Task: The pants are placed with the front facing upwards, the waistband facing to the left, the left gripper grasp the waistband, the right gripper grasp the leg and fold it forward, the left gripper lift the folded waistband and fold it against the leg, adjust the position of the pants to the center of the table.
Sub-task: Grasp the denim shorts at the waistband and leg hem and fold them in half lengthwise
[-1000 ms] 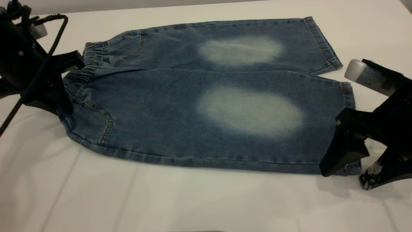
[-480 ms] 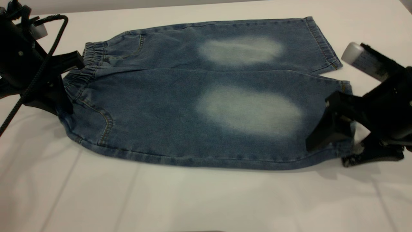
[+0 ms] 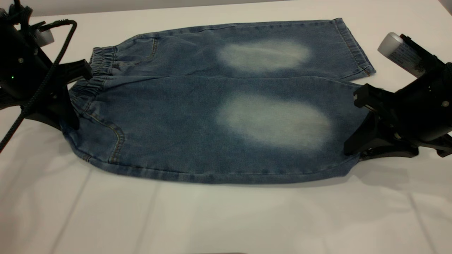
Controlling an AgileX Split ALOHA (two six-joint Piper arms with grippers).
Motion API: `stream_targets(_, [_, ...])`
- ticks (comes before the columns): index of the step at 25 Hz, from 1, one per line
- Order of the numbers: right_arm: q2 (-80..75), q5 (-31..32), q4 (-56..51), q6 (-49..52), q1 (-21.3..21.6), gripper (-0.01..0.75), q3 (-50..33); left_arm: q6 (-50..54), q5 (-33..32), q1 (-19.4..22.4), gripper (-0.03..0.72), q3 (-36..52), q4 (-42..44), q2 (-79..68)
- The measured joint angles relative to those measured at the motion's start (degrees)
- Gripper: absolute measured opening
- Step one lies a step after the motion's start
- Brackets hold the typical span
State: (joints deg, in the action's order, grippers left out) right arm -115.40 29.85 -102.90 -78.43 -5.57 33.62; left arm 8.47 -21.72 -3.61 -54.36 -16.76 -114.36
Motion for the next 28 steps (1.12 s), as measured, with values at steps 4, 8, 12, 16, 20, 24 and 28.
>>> stream_targets(4, [0.0,5.44,-0.17,-1.06,0.01,0.027,0.0,-0.52,-2.51,0.0,0.069,0.0,0.0,0.04])
stream_targets(8, [2.59,14.5,-0.59,-0.59,0.54,0.027,0.37,-0.53,-6.35,0.0,0.069,0.0,-1.16,2.44])
stream_targets(12, [6.05,21.14,-0.73,3.57,0.6,0.027,3.46,-2.71,-9.29,0.0,0.069,0.0,-3.31,9.01])
stream_targets(16, [6.51,23.82,-0.49,9.21,0.6,0.027,8.74,-3.71,-9.92,0.0,0.069,0.0,-3.76,14.82])
stream_targets(20, [6.51,20.18,-0.1,14.79,0.6,0.027,14.38,-0.02,-4.92,0.0,0.069,0.1,-5.42,17.19])
stream_targets(24, [6.33,13.79,0.02,17.03,0.6,0.027,19.28,4.78,3.19,0.0,0.069,0.1,-9.05,17.39])
stream_targets(28, [4.14,8.25,-0.03,19.08,0.6,0.027,23.42,7.54,10.34,0.0,0.069,0.12,-12.51,17.29])
